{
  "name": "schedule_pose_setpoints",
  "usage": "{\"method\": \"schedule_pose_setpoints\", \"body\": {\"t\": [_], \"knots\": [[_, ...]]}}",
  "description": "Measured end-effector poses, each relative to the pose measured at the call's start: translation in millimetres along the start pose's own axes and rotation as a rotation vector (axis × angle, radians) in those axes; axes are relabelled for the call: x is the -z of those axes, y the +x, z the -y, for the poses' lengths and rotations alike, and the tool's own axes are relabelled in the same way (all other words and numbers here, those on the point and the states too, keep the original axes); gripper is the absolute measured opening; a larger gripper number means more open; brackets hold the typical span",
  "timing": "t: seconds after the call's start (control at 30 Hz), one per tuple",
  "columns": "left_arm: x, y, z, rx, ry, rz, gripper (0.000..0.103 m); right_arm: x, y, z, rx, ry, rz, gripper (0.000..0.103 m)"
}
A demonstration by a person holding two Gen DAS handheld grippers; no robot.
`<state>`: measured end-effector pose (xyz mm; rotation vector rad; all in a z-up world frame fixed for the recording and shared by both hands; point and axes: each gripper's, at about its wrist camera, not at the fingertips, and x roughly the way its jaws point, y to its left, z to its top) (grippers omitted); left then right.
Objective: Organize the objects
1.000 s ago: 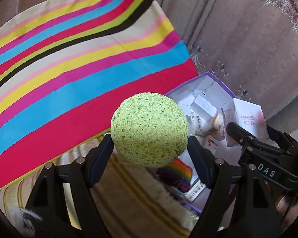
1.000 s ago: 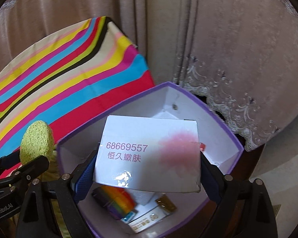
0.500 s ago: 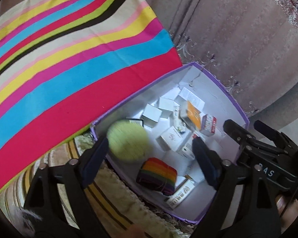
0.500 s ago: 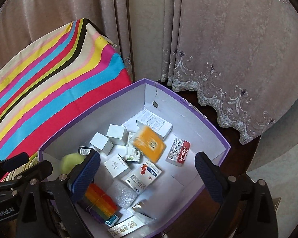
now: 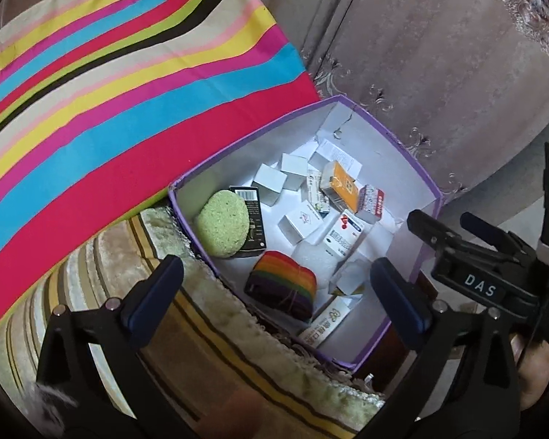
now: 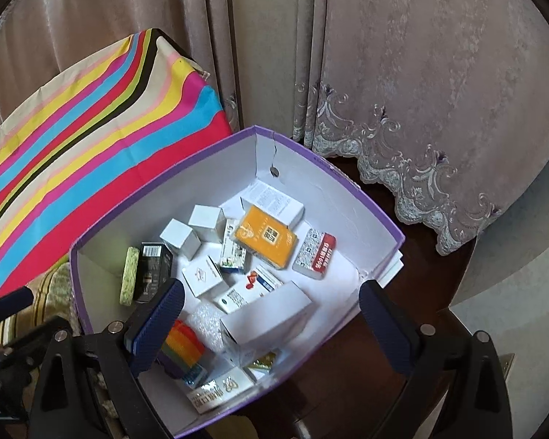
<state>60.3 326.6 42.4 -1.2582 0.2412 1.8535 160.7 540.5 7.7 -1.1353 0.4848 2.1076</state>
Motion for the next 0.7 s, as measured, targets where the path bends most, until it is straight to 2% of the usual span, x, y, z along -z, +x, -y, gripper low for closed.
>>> {"method": "schedule_pose_setpoints", "body": {"t": [0.57, 0.7], "knots": [[-1.7, 0.4, 9.9, -0.004, 0.04, 0.025, 0.103, 4.5, 0.9, 3.2, 0.001, 0.011, -0.009, 0.098], [-1.5, -2.4, 11.6, 0.029, 0.041, 0.052, 0.103, 4.4, 2.0, 3.8, 0.0, 0.011, -0.012, 0.098]]}}
